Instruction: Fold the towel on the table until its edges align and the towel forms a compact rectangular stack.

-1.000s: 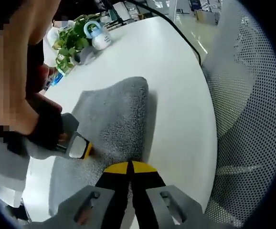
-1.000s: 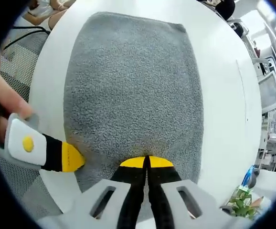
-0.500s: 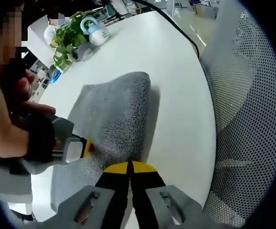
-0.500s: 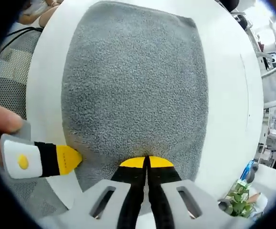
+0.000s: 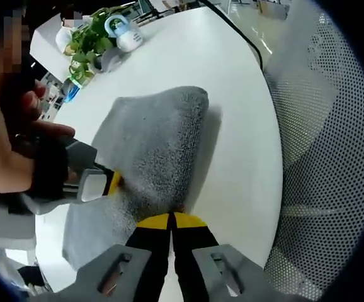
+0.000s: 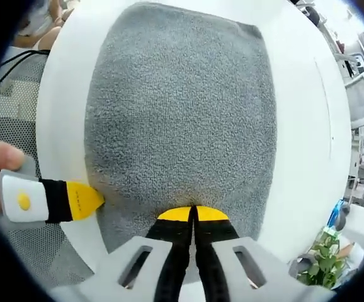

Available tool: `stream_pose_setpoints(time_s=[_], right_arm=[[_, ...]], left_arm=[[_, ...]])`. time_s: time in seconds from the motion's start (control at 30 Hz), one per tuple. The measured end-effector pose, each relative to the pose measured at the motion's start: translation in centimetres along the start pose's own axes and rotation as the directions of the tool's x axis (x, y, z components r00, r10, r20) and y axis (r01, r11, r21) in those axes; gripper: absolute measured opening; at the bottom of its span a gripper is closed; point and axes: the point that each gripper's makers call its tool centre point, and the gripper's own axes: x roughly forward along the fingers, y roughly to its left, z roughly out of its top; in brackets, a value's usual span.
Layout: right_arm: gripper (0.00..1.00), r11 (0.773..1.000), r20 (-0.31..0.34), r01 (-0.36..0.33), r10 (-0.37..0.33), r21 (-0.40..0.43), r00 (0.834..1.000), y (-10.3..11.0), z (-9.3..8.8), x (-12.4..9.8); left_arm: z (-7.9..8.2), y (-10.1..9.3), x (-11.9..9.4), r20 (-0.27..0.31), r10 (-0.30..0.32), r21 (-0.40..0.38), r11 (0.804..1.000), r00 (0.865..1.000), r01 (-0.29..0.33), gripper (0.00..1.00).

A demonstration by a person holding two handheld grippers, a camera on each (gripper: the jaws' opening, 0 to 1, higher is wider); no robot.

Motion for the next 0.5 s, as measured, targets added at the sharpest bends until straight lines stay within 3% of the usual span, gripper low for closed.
stream_pose_setpoints(time_s=[0.3, 0.5], right_arm=[[0.0, 0.998, 0.0, -0.032, 0.032, 0.056, 0.999, 0.2, -0.7, 0.0], [0.0, 0.989, 0.062, -0.064, 0.055, 0.137, 0.997, 0.3, -1.0, -0.1]], left_arm=[[-0.7, 0.1, -0.2, -0.039, 0.008, 0.001, 1.0, 0.999, -0.008, 0.0], [-1.3, 0.4, -0.3, -0.044, -0.002, -0.052, 0.999, 0.999, 0.0, 0.0]])
